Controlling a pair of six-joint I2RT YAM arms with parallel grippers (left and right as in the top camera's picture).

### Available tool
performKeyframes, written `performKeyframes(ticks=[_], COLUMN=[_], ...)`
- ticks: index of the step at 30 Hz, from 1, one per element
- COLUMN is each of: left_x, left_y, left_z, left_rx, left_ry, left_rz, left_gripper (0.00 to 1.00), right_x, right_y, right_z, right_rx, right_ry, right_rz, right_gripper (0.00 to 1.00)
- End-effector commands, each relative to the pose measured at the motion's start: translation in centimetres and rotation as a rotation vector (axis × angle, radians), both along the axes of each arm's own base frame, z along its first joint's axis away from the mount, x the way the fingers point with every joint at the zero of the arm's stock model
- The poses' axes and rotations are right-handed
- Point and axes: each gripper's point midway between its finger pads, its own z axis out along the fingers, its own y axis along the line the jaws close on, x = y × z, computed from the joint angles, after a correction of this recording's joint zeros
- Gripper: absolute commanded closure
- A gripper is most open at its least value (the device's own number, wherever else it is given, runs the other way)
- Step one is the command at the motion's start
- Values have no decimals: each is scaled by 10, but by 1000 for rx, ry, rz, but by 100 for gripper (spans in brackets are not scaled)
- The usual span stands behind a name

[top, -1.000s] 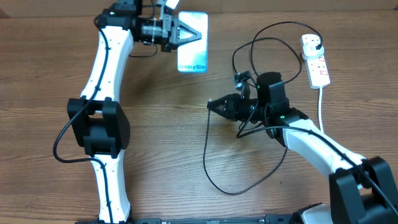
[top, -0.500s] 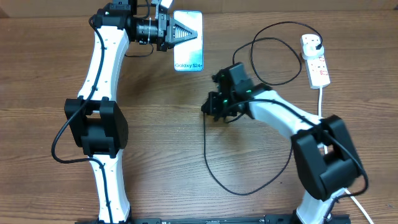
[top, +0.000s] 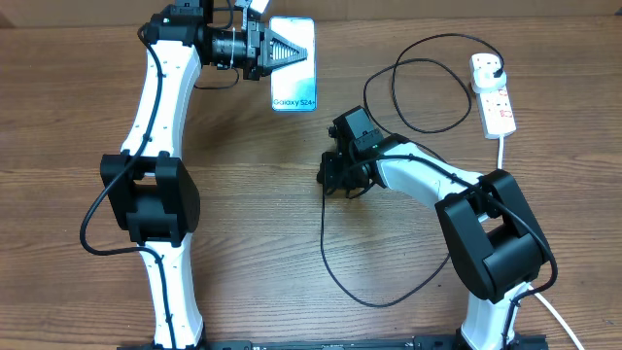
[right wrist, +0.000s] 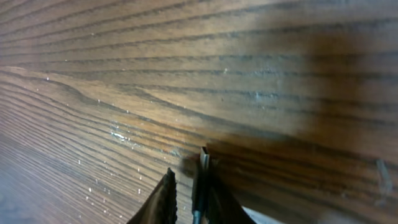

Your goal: Plug charger to phone and switch on socket

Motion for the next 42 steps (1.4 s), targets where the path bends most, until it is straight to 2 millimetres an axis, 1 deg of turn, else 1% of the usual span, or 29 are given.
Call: performKeyframes(ticks=[1,6,12,16,17,18,21,22,24,26,29,32,34,36,39,42], left_x=[-6,-6,-6,-6,-7,-7,-7,-7,-7,-7,-7,-7,-7,-7,-7,-7], left_y=[-4,-4,-4,-4,-4,-4,-4,-4,-4,-4,-4,-4,-4,-4,-4,-4], left_z=[15,15,15,15,15,15,15,15,15,15,15,15,15,15,15,15], left_rx=[-28,-28,-30,-30,-30,-30,-29,-30,-30,-30,-29,-29,-29,-30,-29,-29], left_ry=[-17,-17,-16,-15,-14,-14,-14,-13,-12,-9,-10,-9,-9,-10,-10,-10], left_rz=[-20,-20,-21,-21,-21,-21,-21,-21,-22,-21,-21,-21,-21,-21,-21,-21], left_gripper=[96,96,96,96,96,96,96,96,96,96,96,96,96,96,96,96], right_x=[-1,-10,-20,-15,-13,-10,1,2,2,1,-2,-3,-3,-2,-6,-10], right_y=[-4,-8,-5,-6,-6,-7,-3,-3,-6,-9,-9,-16,-24,-31,-29,-28], right_z=[-4,-7,-8,-8,-8,-8,-4,-3,-4,-4,-4,-3,0,3,4,4], right_rx=[-26,-43,-47,-55,-57,-60,-51,-51,-73,-87,-96,-139,-198,-254,-271,-274], right_ry=[34,83,115,92,84,69,3,-6,-7,-1,12,25,26,24,26,37], right_rz=[-56,-78,-64,-70,-72,-73,-31,-23,-24,-27,-24,-33,-45,-53,-41,-44], right_gripper=[82,80,80,81,85,87,87,85,74,67,66,65,59,55,52,51])
